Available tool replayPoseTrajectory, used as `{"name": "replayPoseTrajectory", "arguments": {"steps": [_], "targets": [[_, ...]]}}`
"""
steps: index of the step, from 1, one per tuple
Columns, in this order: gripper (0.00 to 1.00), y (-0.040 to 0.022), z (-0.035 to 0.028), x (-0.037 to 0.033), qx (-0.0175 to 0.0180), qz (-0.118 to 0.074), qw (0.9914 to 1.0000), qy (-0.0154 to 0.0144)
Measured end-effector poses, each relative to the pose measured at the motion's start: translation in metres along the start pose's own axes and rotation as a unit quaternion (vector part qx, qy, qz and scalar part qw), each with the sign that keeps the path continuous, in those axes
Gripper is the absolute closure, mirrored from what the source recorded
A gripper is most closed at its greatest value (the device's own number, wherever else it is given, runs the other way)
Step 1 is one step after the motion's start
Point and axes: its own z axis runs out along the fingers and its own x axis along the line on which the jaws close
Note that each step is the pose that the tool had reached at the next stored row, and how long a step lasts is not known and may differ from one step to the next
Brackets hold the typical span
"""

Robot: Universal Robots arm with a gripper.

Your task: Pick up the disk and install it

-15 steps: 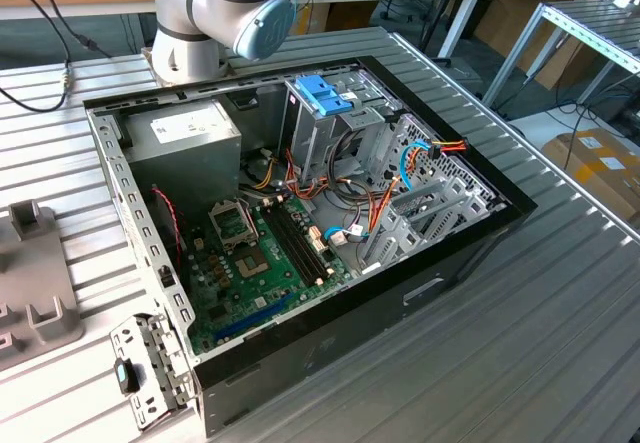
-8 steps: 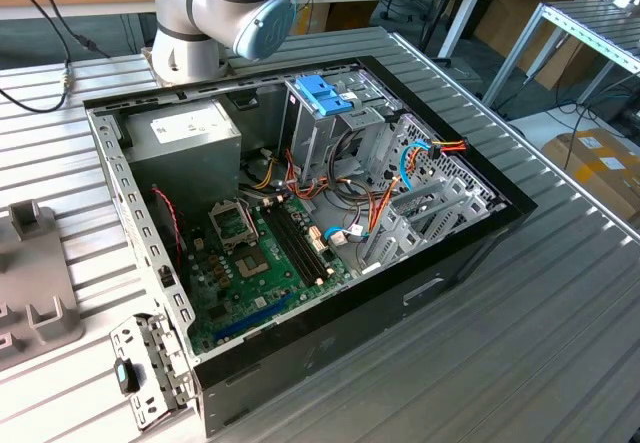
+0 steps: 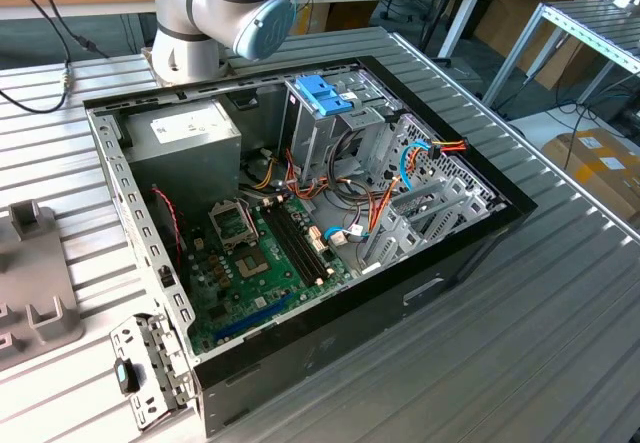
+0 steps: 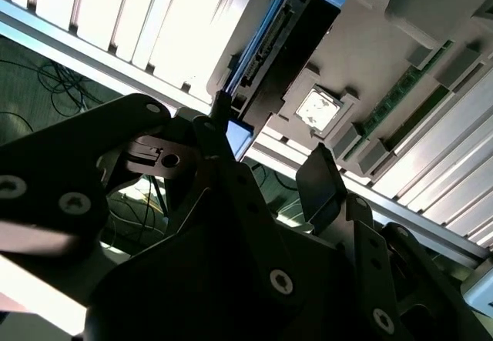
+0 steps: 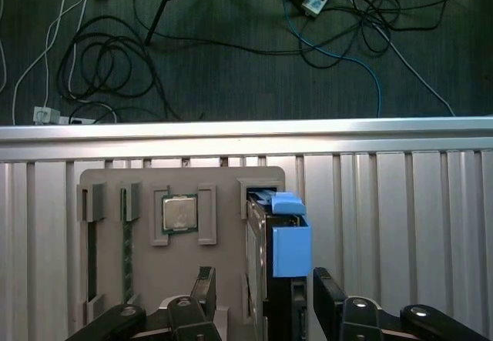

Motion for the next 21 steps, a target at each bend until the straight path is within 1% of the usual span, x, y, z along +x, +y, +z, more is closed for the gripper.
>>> {"name": "replayPoseTrajectory", "arguments": {"steps": [12,21], "targets": [[0.38,0.0000,0.0045,-0.0016,0.0000,0.000,1.00000,0.0000],[0.38,0.0015,0.0076,-0.0098,-0.0001,0.000,1.00000,0.0000]]}}
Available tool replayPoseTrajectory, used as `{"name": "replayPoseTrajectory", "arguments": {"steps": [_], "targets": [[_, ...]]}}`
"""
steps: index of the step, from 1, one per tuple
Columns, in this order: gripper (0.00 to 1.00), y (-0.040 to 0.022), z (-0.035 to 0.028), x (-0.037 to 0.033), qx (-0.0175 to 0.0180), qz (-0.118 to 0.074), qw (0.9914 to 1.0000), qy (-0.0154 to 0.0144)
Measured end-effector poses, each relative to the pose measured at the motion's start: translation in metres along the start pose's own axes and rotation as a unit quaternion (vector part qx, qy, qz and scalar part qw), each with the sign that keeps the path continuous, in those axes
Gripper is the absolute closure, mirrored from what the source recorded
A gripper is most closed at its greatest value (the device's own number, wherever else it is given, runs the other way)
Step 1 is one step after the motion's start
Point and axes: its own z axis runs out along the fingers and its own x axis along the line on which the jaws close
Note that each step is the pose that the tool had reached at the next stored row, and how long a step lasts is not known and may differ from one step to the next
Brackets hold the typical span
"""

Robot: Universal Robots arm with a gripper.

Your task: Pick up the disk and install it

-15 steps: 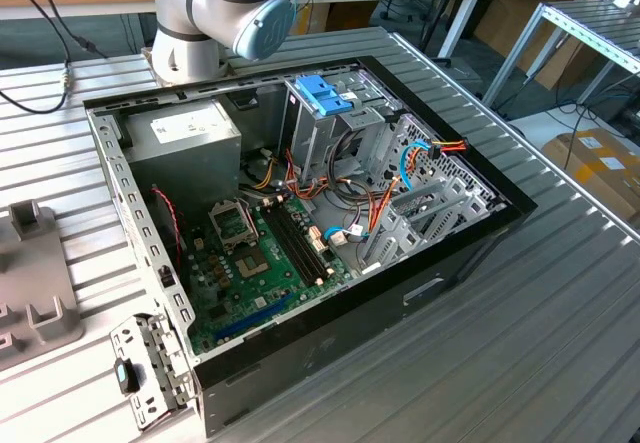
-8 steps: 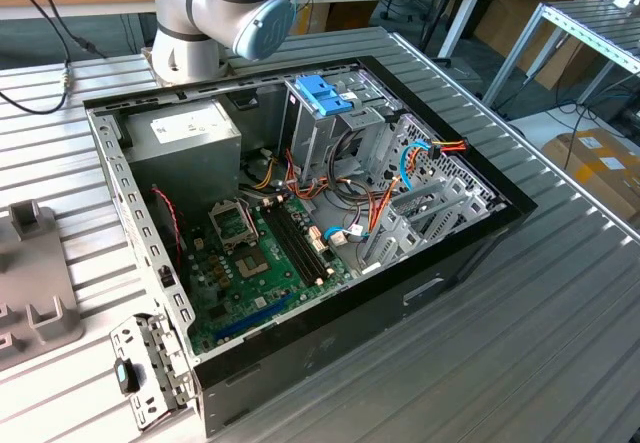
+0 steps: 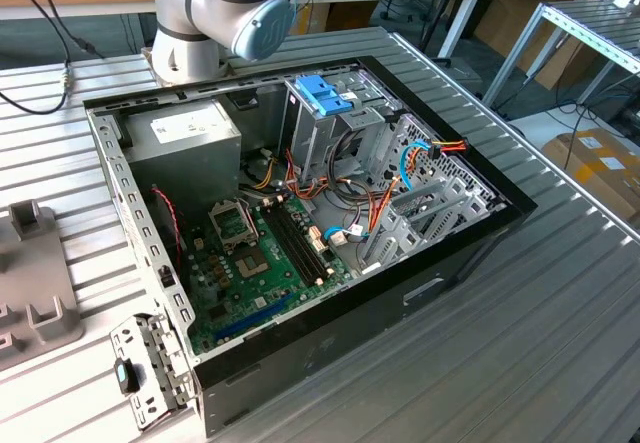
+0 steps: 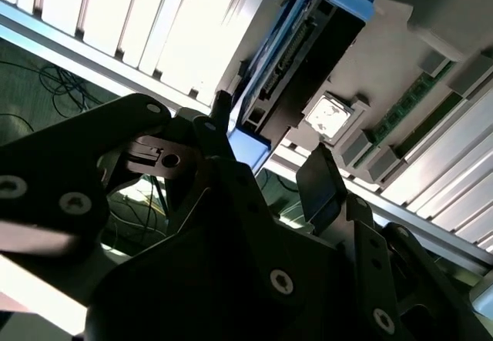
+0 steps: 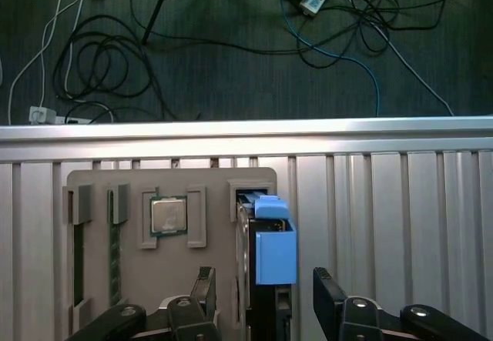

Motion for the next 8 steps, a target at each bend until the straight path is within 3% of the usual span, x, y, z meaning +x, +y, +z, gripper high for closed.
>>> {"name": "replayPoseTrajectory", "arguments": {"steps": [8], "targets": [[0.38,0.0083,0.0046,-0.0026,0.0001,0.000,1.00000,0.0000]]}}
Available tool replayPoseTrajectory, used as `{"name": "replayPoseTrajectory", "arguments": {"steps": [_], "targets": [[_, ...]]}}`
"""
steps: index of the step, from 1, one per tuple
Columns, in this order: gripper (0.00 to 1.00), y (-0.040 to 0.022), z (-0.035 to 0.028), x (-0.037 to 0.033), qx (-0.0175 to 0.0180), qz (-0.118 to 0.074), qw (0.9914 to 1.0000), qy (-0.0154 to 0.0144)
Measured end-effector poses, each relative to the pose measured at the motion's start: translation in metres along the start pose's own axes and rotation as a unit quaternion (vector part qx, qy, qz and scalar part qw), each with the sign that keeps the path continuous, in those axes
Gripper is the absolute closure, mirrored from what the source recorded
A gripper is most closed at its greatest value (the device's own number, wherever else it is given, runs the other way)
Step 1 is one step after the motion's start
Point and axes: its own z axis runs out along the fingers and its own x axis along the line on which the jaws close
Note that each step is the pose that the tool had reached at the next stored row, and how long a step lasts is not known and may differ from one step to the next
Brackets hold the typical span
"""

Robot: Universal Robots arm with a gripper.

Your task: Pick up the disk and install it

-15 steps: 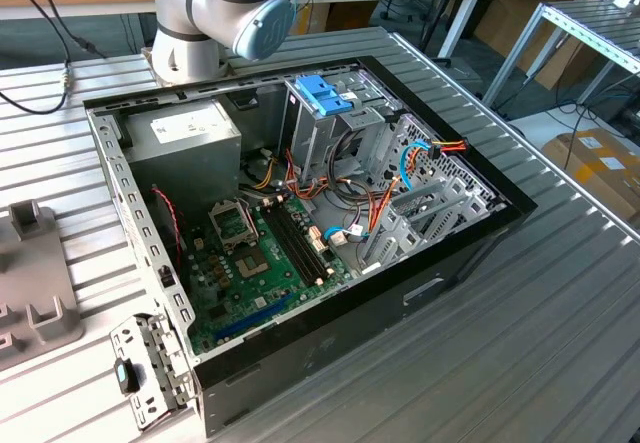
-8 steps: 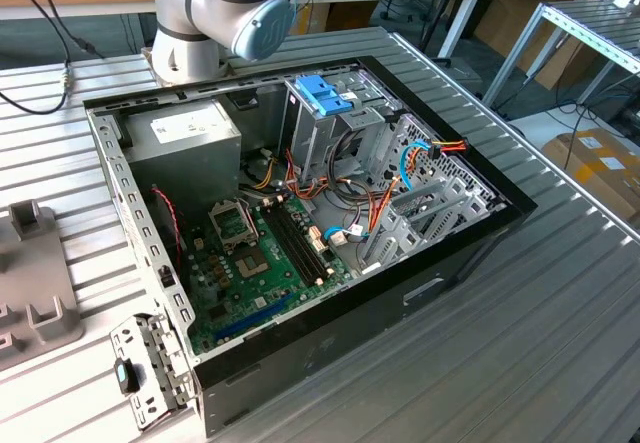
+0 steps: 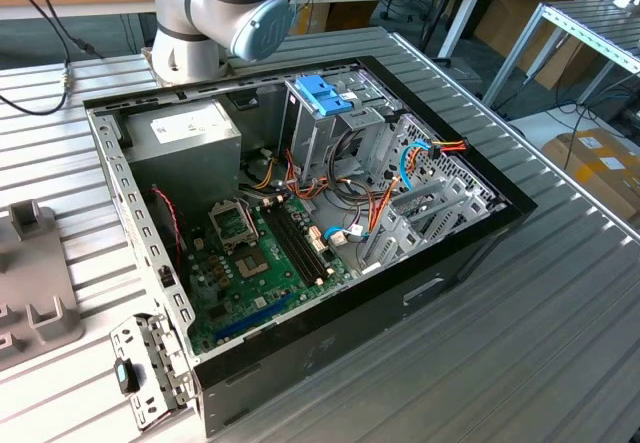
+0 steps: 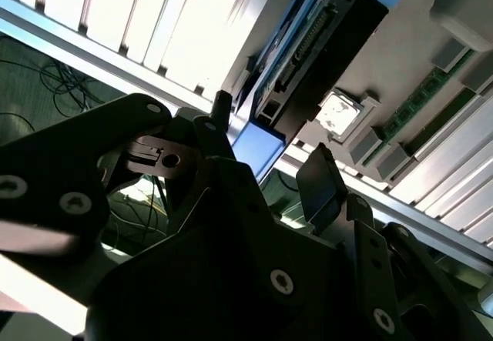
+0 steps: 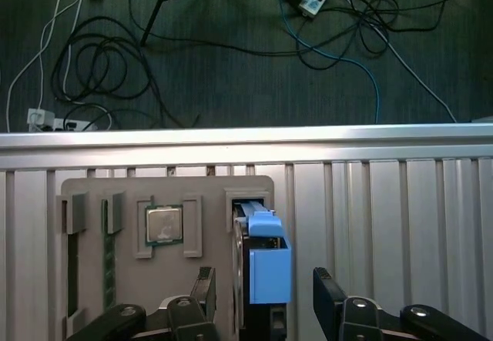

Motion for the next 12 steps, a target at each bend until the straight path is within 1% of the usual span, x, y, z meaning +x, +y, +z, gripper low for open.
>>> {"name": "replayPoseTrajectory", "arguments": {"steps": [6,12], "targets": [[0.38,0.0032,0.0032,-0.0005,-0.0001,0.000,1.00000,0.0000],[0.38,0.0048,0.0086,-0.0004,-0.0001,0.000,1.00000,0.0000]]}}
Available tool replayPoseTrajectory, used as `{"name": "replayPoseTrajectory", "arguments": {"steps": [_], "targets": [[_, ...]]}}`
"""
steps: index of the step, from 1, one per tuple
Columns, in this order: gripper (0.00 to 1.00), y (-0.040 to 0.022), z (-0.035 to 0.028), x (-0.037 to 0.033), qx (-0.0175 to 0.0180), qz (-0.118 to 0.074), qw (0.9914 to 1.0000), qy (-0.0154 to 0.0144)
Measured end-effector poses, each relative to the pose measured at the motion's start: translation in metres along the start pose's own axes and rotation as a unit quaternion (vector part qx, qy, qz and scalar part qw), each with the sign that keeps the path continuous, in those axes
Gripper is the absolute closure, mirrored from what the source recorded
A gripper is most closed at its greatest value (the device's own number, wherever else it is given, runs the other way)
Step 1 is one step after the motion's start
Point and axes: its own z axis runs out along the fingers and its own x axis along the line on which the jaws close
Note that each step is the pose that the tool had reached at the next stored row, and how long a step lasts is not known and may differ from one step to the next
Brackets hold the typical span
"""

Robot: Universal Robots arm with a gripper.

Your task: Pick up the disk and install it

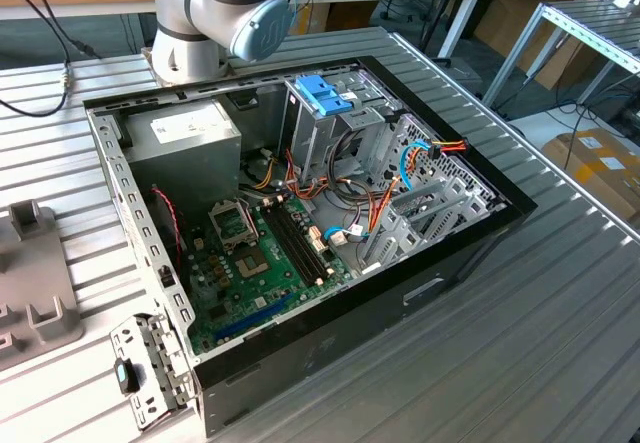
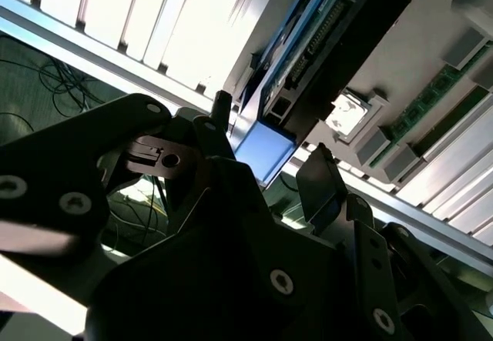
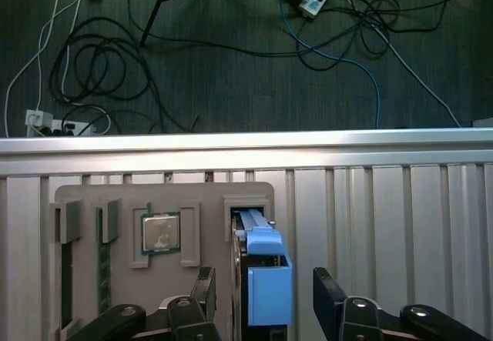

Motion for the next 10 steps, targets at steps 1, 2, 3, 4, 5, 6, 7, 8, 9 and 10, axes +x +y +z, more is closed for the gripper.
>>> {"name": "replayPoseTrajectory", "arguments": {"steps": [1,2,3,4,5,6,7,8,9,10], "targets": [[0.38,0.0000,0.0005,0.0000,0.0000,0.000,1.00000,0.0000],[0.38,0.0000,0.0010,0.0000,0.0000,0.000,1.00000,0.0000],[0.38,0.0001,0.0015,0.0001,0.0000,0.000,1.00000,0.0000],[0.38,0.0001,0.0020,0.0001,0.0000,0.000,1.00000,0.0000],[0.38,0.0002,0.0025,0.0001,0.0000,0.000,1.00000,0.0000],[0.38,0.0003,0.0030,0.0001,0.0000,0.000,1.00000,0.0000],[0.38,0.0004,0.0035,0.0001,0.0000,0.000,1.00000,0.0000],[0.38,0.0005,0.0041,0.0001,0.0000,0.000,1.00000,0.0000],[0.38,0.0005,0.0046,0.0001,0.0000,0.000,1.00000,0.0000],[0.38,0.0006,0.0051,0.0001,0.0000,0.000,1.00000,0.0000]]}}
